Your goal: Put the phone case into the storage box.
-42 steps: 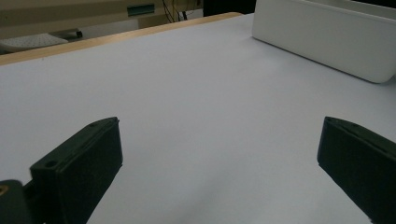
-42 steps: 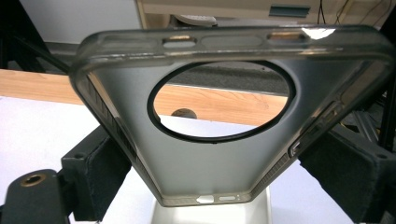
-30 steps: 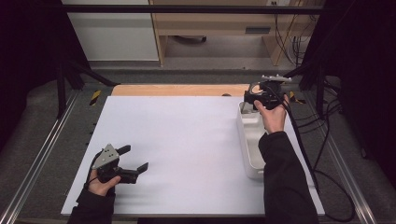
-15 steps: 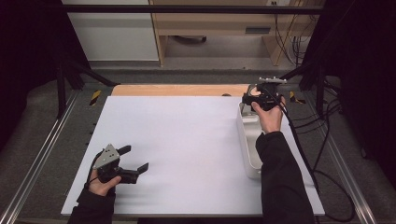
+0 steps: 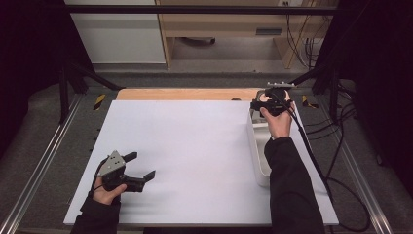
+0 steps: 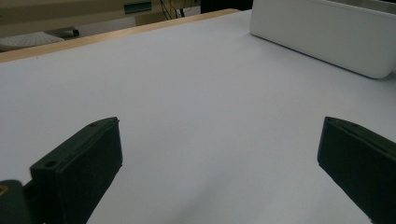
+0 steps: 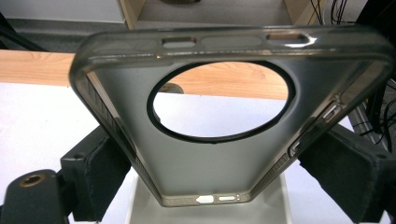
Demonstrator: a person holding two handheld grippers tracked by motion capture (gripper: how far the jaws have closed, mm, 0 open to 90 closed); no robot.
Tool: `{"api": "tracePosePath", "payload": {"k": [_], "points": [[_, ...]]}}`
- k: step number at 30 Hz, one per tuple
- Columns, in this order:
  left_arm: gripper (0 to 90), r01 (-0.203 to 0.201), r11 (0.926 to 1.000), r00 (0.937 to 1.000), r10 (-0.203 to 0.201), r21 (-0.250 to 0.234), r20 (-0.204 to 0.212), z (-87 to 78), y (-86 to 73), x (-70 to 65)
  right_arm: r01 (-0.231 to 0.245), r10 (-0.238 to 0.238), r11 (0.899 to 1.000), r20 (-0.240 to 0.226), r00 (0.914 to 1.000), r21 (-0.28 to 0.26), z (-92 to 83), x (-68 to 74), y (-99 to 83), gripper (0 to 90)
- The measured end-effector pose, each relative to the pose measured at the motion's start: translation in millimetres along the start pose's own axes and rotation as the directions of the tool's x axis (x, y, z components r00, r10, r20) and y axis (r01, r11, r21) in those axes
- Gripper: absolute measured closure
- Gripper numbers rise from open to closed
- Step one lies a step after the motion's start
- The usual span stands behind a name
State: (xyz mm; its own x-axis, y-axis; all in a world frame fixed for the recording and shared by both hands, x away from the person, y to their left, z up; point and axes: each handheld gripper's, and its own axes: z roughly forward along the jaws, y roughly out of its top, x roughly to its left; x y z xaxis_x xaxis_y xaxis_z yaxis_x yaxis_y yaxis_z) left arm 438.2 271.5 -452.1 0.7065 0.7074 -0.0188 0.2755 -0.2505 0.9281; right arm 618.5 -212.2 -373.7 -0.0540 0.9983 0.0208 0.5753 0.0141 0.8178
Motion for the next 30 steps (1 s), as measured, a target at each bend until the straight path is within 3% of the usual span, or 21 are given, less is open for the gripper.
{"api": "tracePosePath", "payload": {"k": [30], "points": [[0.0, -0.001, 1.0, 1.0, 0.001, 0.003, 0.004, 0.6, -0.4, 0.0, -0.011, 0.01, 0.998, 0.012, 0.9999, 0.064, 18.5, 0.4, -10.1, 11.4]]}}
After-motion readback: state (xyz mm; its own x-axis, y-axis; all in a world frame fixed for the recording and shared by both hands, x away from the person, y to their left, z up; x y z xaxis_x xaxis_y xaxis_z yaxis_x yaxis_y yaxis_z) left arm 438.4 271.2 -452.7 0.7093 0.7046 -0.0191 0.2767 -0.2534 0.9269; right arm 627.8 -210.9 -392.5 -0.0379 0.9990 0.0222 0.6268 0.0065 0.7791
